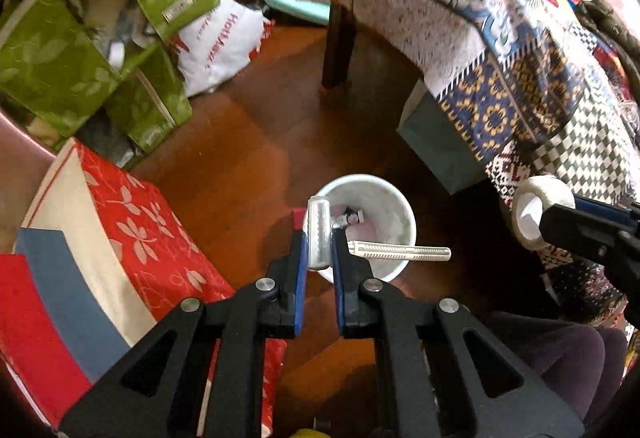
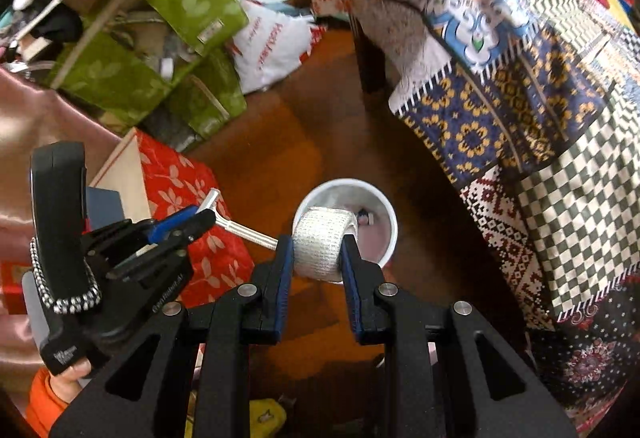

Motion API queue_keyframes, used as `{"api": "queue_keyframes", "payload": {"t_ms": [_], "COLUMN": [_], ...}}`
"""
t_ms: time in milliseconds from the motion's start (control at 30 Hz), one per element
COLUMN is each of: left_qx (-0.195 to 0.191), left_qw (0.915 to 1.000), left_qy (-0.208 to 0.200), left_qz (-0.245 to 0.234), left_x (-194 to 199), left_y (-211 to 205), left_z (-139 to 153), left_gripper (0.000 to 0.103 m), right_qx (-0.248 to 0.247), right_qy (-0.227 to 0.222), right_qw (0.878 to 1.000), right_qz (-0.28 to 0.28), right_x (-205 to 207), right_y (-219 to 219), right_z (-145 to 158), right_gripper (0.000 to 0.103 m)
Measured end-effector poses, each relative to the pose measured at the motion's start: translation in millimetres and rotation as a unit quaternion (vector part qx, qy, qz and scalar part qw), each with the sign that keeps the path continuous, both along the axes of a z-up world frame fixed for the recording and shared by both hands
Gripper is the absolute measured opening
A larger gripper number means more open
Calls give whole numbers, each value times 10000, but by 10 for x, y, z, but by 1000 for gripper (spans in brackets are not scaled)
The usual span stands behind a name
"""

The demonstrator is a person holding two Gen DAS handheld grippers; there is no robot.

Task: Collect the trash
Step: 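Carry the bolt and bandage roll down to the white bucket, then open the left tool over the bucket while the right tool releases the roll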

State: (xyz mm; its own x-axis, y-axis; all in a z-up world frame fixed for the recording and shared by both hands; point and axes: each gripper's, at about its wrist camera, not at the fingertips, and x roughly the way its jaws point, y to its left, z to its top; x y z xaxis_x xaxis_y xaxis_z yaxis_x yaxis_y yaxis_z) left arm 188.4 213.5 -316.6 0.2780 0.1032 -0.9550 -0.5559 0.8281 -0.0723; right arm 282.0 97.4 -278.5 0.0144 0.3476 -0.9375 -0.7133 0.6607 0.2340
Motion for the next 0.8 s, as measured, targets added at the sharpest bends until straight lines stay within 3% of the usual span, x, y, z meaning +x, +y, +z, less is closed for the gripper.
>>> {"api": "queue_keyframes", "payload": {"t_ms": [167,367,433,467,533,800], "left_qx": [-172,-429,-628,-684,-650,-428], "left_qw": [9997,9990,9980,9976,9979,9991], "left_qy": [188,138,85,64,65,-37], "left_qz": [-32,-23,-9,13,14,-71], "left_x": [187,346,354,338,317,148], "left_y": [8,53,75,82,76,26], "left_z": [-180,-218,-230,-231,-219,8], "left_gripper": [11,11,15,21,27,27], "right_qx": [-167,-197,-279,-345,-373,-372], "right_qy": [88,144,188,204,138,27], "right_qw": [9998,9997,9994,9992,9992,9992], "right_qz": [-4,66,87,92,107,170], "right_x": [132,214,237,237,241,183], "right_y": [86,172,187,196,182,61], "right_z": [-150,-228,-276,-305,-324,-268], "right_gripper": [23,23,30,33,37,37]}}
